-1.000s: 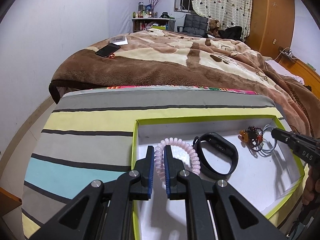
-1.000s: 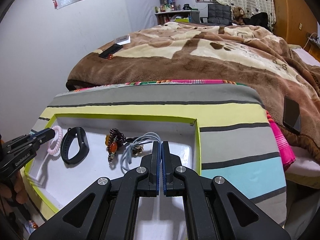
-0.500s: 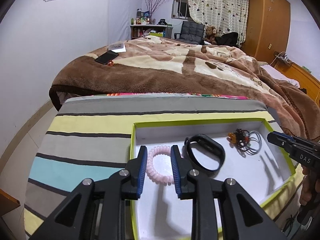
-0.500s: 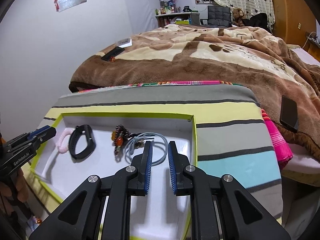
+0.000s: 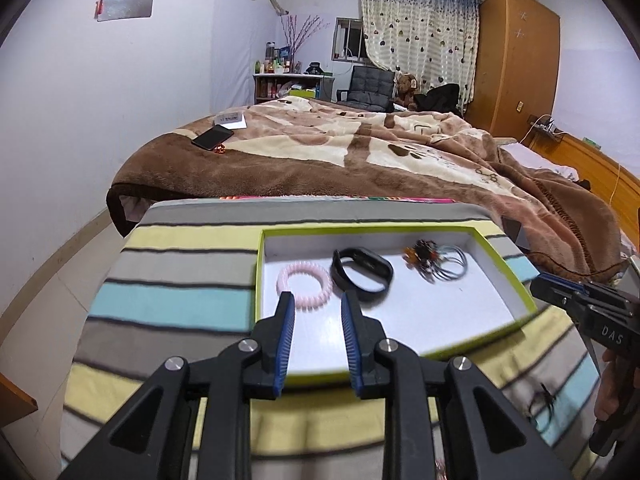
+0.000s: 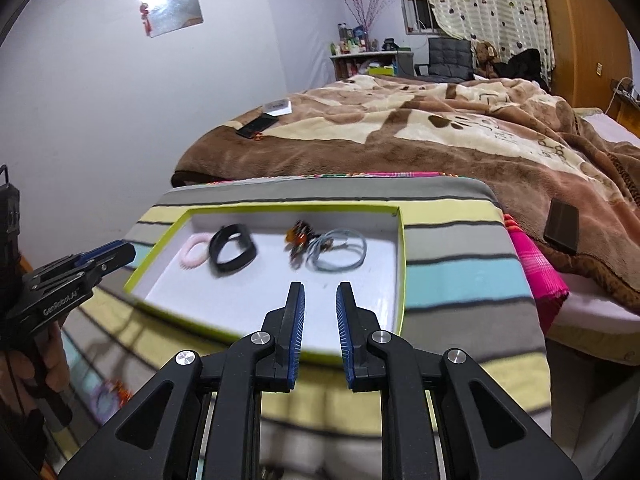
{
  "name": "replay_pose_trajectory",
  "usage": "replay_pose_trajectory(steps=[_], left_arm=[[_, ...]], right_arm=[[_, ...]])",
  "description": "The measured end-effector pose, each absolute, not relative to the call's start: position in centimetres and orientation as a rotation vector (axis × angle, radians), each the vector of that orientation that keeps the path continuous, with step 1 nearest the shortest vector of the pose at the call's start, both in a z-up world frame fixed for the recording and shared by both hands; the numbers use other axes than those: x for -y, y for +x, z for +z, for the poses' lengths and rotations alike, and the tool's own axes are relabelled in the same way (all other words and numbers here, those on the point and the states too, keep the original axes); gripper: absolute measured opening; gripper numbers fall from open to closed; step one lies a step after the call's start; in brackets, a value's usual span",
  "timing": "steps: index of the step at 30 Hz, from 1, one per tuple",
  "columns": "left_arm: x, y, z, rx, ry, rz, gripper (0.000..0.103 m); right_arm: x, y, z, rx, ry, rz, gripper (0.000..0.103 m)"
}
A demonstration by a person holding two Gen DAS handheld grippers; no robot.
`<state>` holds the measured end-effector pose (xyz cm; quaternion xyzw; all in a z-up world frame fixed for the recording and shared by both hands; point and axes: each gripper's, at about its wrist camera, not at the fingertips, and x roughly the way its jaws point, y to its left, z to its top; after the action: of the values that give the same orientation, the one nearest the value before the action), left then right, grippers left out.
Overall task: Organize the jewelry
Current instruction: 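Withdraw both grippers from the box toward the remaining jewelry, then lower the left gripper onto the purple coil hair tie and close it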
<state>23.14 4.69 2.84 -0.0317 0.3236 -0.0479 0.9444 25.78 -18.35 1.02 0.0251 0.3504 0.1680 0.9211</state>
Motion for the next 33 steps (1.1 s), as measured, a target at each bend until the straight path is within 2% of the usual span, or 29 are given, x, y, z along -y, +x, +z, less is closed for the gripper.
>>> replay_pose_trajectory(steps=[25, 28, 33], left_arm=[[-3.8, 10.1, 2.1, -0.623, -0.068, -0.149, 0.025], [-3.6, 8.9, 2.0, -0.618, -0.059, -0.158, 0.025], [-3.3, 7.2, 1.5, -0.625, -0.051, -0.162, 0.025]], right_arm=[[19.9, 11.6, 0.4, -0.683, 0.080, 0.392, 0.017], [20.0, 10.6, 0.3, -0.681, 0.080, 0.390, 0.027], [19.9, 9.1, 0.1, -0.681, 0.075, 0.395, 0.028]])
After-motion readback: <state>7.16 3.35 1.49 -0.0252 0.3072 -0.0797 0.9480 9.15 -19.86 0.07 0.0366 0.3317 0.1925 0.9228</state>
